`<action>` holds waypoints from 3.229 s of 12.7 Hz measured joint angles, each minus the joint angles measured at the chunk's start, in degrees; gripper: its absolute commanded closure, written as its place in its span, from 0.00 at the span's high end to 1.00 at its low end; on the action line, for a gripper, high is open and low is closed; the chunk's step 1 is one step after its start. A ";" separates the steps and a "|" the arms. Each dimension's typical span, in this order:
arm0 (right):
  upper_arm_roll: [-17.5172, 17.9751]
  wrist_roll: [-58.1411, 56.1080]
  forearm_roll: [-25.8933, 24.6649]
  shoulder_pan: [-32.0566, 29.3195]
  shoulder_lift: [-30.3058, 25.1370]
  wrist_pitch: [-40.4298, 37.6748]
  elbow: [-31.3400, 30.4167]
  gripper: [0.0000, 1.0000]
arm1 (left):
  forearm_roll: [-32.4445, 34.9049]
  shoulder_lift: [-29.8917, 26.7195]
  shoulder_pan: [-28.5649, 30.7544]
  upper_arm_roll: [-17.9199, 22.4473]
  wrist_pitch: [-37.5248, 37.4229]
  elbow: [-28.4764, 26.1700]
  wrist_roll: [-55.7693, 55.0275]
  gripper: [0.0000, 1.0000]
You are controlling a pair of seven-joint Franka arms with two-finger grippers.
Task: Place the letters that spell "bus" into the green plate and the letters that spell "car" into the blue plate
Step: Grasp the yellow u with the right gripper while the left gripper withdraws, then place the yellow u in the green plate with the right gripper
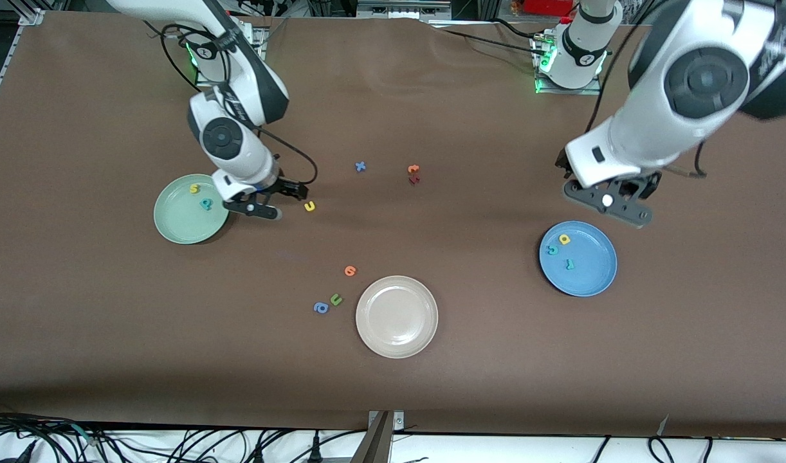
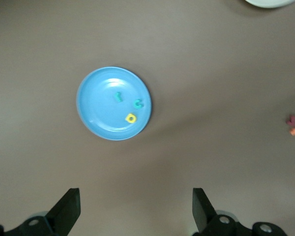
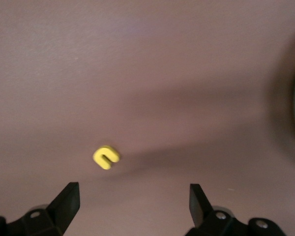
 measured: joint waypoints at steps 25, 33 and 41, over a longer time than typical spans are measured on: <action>-0.59 -0.07 -10.84 1.72 6.21 9.80 -1.68 0.13 | -10.47 -15.19 -9.80 23.83 9.25 -15.10 -2.19 1.00; -18.78 -28.97 -3.87 1.23 -7.95 -14.17 -0.70 0.10 | -10.41 -15.13 -9.75 23.88 8.95 -14.91 -2.39 1.00; -31.80 -51.06 1.97 -0.83 1.57 -5.30 -2.47 0.49 | -10.41 -15.09 -9.79 23.75 8.79 -14.76 -2.39 1.00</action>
